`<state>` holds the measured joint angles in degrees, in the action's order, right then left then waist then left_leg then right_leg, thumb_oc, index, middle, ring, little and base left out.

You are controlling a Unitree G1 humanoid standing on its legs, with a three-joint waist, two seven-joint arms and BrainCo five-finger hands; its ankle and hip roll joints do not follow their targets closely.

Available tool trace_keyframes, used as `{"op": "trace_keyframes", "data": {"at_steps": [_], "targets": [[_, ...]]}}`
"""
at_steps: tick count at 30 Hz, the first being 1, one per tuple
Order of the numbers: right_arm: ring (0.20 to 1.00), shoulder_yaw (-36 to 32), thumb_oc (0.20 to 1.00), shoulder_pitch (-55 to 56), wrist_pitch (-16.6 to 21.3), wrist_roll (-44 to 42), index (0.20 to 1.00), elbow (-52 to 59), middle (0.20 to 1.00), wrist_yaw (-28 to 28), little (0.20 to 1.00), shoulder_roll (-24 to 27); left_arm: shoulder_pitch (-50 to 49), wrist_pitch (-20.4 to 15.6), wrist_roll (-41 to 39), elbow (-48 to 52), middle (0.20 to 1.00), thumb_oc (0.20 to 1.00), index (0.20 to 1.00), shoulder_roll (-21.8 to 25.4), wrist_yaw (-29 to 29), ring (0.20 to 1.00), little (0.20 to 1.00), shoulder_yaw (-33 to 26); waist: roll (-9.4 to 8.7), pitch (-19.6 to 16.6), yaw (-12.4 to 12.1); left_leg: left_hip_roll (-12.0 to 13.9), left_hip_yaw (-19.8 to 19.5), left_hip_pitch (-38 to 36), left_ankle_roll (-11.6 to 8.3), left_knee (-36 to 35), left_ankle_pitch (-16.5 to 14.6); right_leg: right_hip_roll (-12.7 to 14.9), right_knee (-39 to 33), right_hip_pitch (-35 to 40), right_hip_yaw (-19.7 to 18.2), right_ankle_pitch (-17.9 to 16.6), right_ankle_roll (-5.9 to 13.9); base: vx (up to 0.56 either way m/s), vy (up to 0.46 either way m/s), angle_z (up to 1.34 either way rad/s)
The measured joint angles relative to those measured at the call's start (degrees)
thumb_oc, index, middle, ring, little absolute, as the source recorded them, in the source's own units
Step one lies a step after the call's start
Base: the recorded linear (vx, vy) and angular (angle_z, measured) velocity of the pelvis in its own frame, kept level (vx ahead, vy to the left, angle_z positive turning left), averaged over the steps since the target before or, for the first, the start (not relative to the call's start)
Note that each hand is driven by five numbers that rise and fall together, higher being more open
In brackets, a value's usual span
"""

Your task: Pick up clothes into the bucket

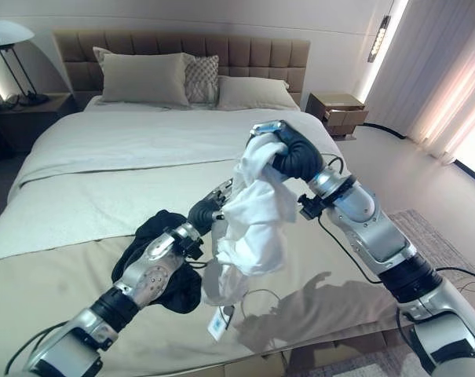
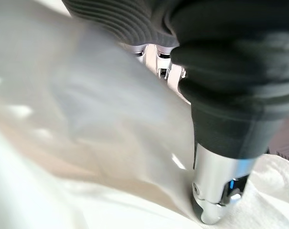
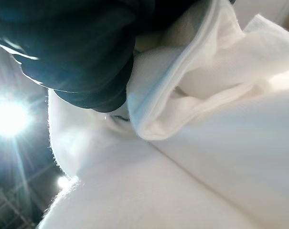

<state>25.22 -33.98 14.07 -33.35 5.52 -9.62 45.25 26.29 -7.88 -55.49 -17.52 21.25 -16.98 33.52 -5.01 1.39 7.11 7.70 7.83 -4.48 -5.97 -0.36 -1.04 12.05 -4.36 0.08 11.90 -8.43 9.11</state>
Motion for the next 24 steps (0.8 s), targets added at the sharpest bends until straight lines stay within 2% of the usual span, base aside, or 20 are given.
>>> {"op": "trace_keyframes", "data": {"at_steps": [5,10,16,17,18,19,20,24], "targets": [[0.2,0.4,0.2,0.0,-0.8,-0.1,0.2,-0.3,0.2,-1.1,0.2,-1.9,0.0,2.8,-4.5,-0.2,1.0,1.0,1.0,0.1,-3.0,1.0,1.0,0.6,0.25,-0.3,0.0,0.0,0.1,-0.1,0.0,0.0,0.0,0.0,0.0,0.0,-0.1,0.0,0.0,0.0,0.0,0.0],[0.2,0.4,0.2,0.0,-0.8,-0.1,0.2,-1.3,0.2,-2.3,0.2,-1.9,0.1,6.6,-6.9,-0.2,1.0,1.0,1.0,1.2,-7.5,1.0,1.0,4.3,0.27,-0.3,-0.1,0.0,0.2,-0.6,0.01,-0.2,0.0,0.0,0.0,0.4,-0.2,0.0,0.01,0.0,0.0,0.0],[0.2,0.9,0.2,0.0,-0.8,-0.1,0.2,-1.6,0.2,-2.6,0.2,-1.9,0.2,7.4,-7.3,-0.2,1.0,1.0,1.0,1.1,-9.9,1.0,1.0,6.7,0.28,-0.3,0.1,0.0,0.3,-0.8,0.02,-0.3,0.0,0.0,0.0,0.6,-0.2,0.0,0.01,0.0,0.0,0.0],[0.2,1.1,0.2,0.0,-0.8,-0.1,0.2,-1.7,0.2,-2.6,0.2,-1.9,0.3,7.5,-7.3,-0.2,0.793,0.793,0.793,1.2,-10.2,0.793,0.793,7.0,0.28,-0.3,0.1,0.0,0.3,-0.8,0.02,-0.3,0.0,0.0,0.0,0.5,-0.2,0.0,0.01,0.0,0.0,0.0],[0.2,1.2,0.2,0.0,-0.8,-0.1,0.2,-1.7,0.2,-2.6,0.2,-1.9,0.5,7.5,-7.3,-0.1,0.507,0.507,0.507,1.5,-10.6,0.507,0.507,7.6,0.3,-0.3,0.1,0.0,0.3,-0.8,0.02,-0.3,0.0,0.0,0.0,0.5,-0.2,0.0,0.01,0.0,0.0,0.0],[0.2,1.2,0.2,0.0,-0.8,-0.1,0.2,-1.8,0.2,-2.6,0.2,-1.9,0.7,7.6,-7.3,0.0,0.325,0.325,0.325,1.7,-10.8,0.325,0.325,8.1,0.3,-0.4,0.1,0.0,0.3,-0.8,0.02,-0.3,0.0,0.0,0.0,0.5,-0.2,0.0,0.01,0.0,0.0,0.0],[0.2,1.2,0.2,0.0,-0.8,-0.1,0.2,-2.1,0.2,-2.6,0.2,-1.9,0.9,7.6,-7.3,0.6,0.2,0.2,0.2,2.3,-11.4,0.2,0.2,8.8,0.29,-0.4,0.1,-0.1,0.3,-0.8,0.03,-0.3,0.0,0.0,0.0,0.5,-0.2,0.0,0.01,0.0,0.0,0.0],[0.2,1.2,0.2,0.0,-0.9,-0.1,0.2,-3.4,0.2,-2.6,0.2,-1.9,1.7,7.8,-7.3,1.0,0.2,0.2,0.2,2.8,-12.8,0.2,0.2,10.6,0.29,-0.7,0.1,-0.1,0.2,-0.8,0.02,-0.3,0.0,0.0,0.0,0.5,-0.2,0.0,0.01,0.0,0.0,0.0]]}}
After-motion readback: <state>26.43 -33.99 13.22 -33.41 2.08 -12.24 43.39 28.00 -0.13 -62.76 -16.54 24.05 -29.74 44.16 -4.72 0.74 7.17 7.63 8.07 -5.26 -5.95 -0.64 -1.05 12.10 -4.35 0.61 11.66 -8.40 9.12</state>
